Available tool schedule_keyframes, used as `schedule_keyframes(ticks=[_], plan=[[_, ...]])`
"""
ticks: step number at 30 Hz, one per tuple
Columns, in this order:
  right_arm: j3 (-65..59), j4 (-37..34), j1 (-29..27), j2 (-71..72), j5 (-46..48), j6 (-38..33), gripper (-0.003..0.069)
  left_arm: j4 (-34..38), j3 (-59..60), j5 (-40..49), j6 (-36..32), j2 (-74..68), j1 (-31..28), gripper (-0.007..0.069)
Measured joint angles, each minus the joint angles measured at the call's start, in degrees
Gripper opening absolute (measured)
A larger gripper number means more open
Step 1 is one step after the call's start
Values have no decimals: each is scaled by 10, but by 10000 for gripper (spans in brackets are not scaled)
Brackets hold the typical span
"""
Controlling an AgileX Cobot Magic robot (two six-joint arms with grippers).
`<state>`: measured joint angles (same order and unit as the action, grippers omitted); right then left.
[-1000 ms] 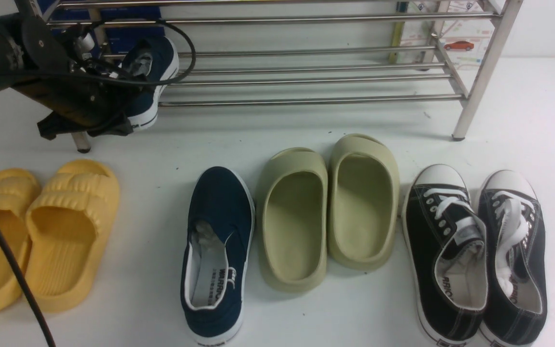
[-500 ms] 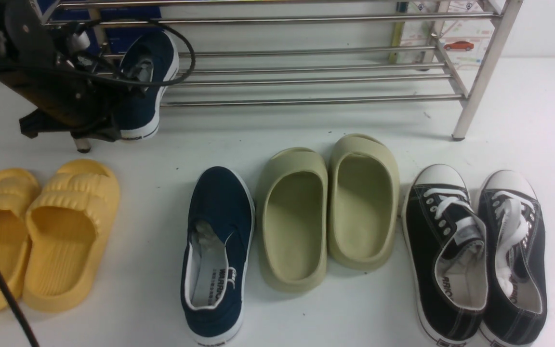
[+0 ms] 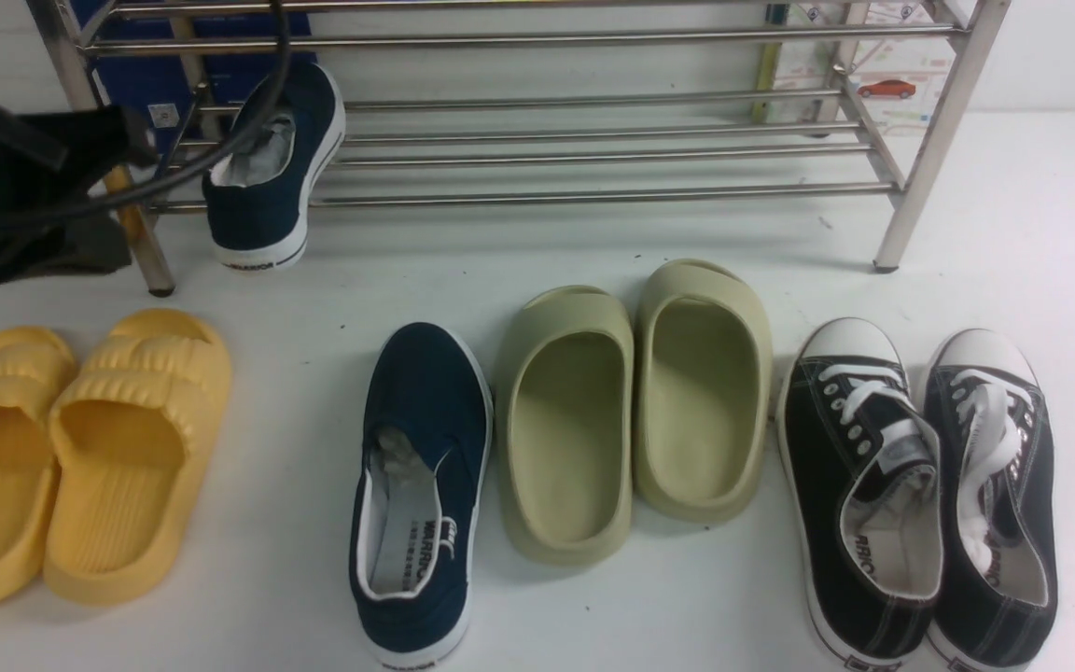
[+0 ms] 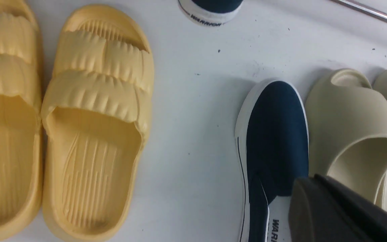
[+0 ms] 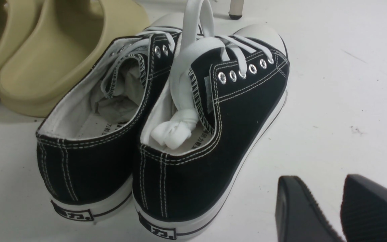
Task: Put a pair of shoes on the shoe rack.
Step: Use the left arm to grab the shoe closest to it
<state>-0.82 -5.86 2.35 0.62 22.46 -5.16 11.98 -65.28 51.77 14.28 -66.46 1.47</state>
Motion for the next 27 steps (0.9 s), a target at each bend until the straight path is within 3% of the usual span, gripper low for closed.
schedule_keyframes(ticks=[11,27], plan=[[0,0,0,0,0,0,239,0,41,25,8,100,0,-13],[0,0,0,0,0,0,239,16,41,49,9,106,0,-13]])
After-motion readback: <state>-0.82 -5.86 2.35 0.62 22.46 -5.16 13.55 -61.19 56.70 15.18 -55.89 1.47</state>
